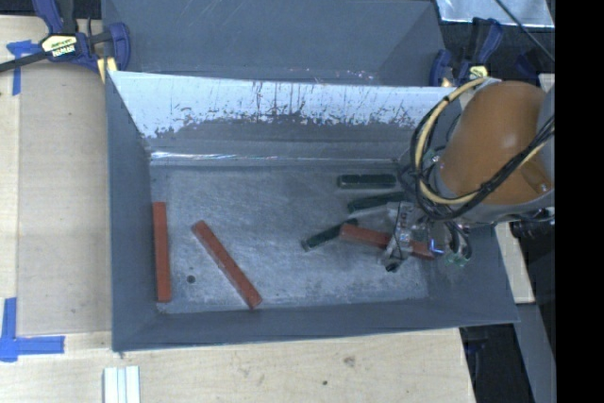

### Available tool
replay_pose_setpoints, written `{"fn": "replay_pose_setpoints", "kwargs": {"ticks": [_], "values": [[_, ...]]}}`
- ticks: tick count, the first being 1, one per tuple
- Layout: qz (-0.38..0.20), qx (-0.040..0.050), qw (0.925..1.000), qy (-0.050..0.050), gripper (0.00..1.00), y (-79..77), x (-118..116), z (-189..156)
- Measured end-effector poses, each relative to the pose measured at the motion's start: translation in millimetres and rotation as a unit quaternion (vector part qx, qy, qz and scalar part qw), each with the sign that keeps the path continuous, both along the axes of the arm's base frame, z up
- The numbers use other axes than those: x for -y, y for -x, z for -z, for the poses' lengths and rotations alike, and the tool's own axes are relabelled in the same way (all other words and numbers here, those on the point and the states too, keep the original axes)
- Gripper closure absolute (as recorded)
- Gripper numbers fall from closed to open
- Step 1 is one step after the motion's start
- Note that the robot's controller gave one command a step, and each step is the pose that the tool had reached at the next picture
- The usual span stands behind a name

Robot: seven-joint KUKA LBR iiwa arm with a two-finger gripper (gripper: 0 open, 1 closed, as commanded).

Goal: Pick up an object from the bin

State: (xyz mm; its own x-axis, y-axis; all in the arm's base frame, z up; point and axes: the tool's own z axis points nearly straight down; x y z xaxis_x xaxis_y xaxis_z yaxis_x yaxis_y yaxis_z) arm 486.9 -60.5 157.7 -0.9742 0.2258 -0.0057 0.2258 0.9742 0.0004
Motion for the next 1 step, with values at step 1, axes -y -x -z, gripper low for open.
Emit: {"fn": "replay_pose_setpoints", "kwargs": {"ticks": [1], "values": [[-0.001,0.0002,1.0,0.0,1.0,-1.2,0.3,-11.4]]}}
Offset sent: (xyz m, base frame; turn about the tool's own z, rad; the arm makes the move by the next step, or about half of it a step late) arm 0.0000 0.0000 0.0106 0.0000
